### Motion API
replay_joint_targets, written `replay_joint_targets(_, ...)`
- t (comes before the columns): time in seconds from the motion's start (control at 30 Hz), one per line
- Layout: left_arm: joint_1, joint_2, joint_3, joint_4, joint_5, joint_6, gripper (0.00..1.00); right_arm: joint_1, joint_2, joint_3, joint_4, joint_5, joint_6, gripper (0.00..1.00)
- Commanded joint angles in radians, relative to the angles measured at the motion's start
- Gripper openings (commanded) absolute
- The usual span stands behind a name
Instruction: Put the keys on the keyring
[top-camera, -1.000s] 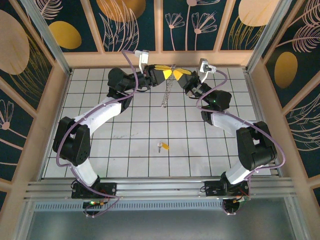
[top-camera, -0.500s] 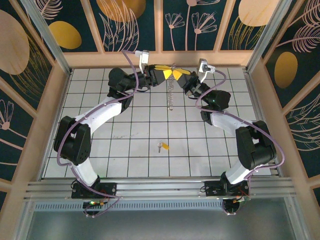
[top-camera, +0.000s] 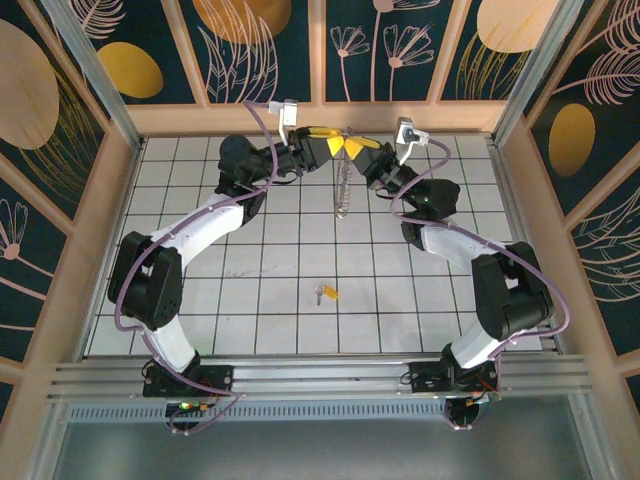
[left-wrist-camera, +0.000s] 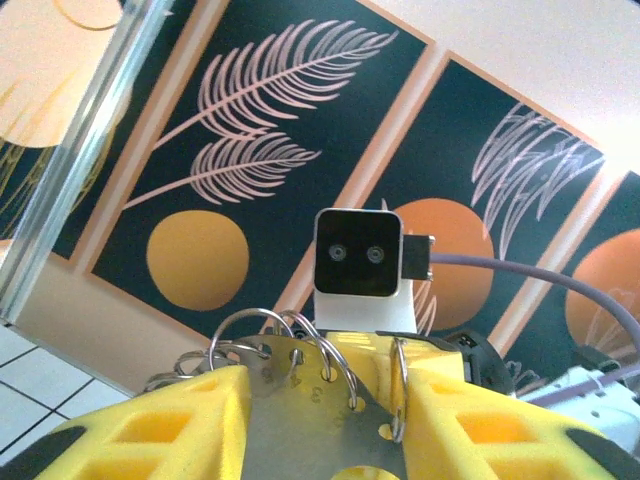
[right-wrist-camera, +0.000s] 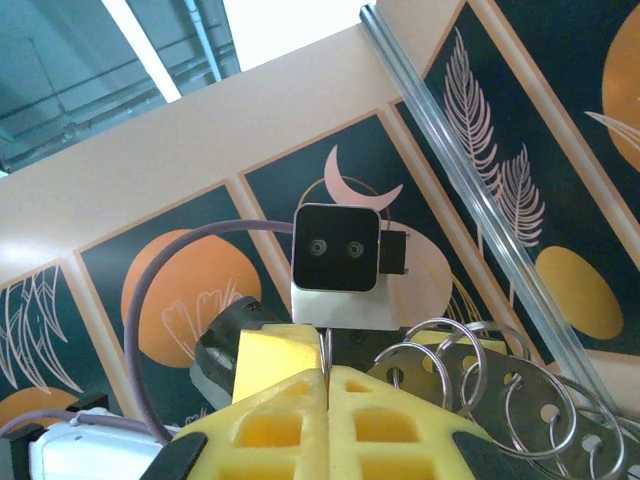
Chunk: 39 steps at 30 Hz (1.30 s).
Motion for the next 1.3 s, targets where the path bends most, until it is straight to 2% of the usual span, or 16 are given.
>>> replay_joint_targets(0.0,-0.001,-0.073,-0.029,-0.082,-0.05,0.095,0.48,0.009,-0.054,0.002,-0.006,0.016,-0.052,0.0)
replay_joint_targets(0.4,-0.001,-0.183,-0.062,-0.341,-0.099,0.315,0.54,-0.021,-0.082,-0.018,-0.073,0.046,-0.058,0.0)
replay_joint_targets(0.57,-0.001,-0.187,-0.039,-0.384,-0.062,0.349,0.54,-0.028,-0.091,-0.027,-0.093,0.046,-0.055,0.0)
replay_joint_targets(0.8,-0.001,-0.151,-0.003,-0.342,0.0,0.309,0.46,-0.029,-0.091,-0.026,-0.094,0.037,-0.05,0.0)
replay_joint_targets(1.27,-0.001,-0.087,0.042,-0.228,0.023,0.21,0.46,-0.016,-0.068,-0.019,-0.067,0.017,-0.024,0.0)
